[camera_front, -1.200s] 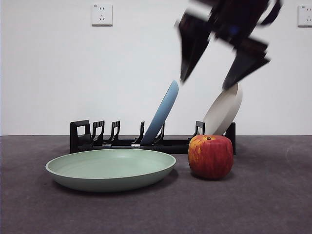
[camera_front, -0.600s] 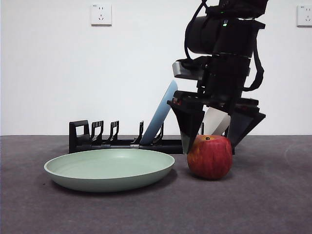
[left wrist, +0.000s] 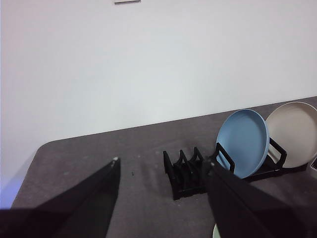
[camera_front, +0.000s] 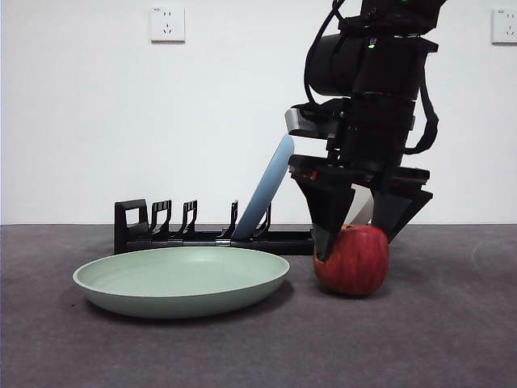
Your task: Take the green plate from the plate rack,put the plate on the table,take the apple from the table,put the apple in the plate
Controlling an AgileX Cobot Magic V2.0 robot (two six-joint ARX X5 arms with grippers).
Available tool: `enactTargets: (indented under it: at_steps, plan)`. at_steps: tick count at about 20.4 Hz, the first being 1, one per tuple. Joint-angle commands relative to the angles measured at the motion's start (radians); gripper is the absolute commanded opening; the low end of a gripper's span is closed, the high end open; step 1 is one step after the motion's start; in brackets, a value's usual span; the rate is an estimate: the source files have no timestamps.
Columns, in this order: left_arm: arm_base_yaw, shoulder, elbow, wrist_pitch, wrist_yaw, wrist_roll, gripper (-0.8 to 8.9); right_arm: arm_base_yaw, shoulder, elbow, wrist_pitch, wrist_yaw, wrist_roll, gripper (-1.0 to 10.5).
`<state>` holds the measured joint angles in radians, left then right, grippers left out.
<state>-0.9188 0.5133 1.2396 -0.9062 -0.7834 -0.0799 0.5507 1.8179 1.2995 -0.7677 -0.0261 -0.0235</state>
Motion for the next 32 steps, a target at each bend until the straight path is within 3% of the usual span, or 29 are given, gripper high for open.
enactTargets:
  at_steps: [1, 5, 11, 18, 23, 25, 29, 32]
  plan:
    - [0.002, -0.003, -0.006, 0.003, 0.003, -0.01, 2.81, 0.018, -0.046, 0.066, -0.003, -0.006, 0.025, -0.1]
    - [0.002, -0.003, -0.006, -0.005, 0.006, -0.029, 2.81, 0.091, -0.061, 0.211, 0.003, -0.106, 0.024, -0.1]
    - [0.002, -0.003, -0.006, -0.016, 0.006, -0.03, 2.81, 0.218, 0.015, 0.244, 0.145, -0.098, 0.026, -0.1]
    - [0.002, -0.003, -0.006, -0.016, 0.006, -0.03, 2.81, 0.265, 0.207, 0.244, 0.152, -0.069, 0.024, -0.1]
    - [0.002, -0.003, -0.006, -0.039, 0.006, -0.034, 2.81, 0.278, 0.243, 0.244, 0.147, -0.076, 0.026, 0.1]
    - [0.002, -0.003, -0.006, -0.05, 0.006, -0.037, 2.81, 0.282, 0.243, 0.244, 0.15, -0.076, 0.034, 1.0]
    - [0.002, -0.003, -0.006, -0.069, 0.005, -0.059, 2.81, 0.282, 0.243, 0.244, 0.15, -0.072, 0.056, 4.1]
    - [0.002, -0.003, -0.006, -0.068, 0.005, -0.059, 2.81, 0.283, 0.243, 0.244, 0.151, -0.072, 0.06, 4.7]
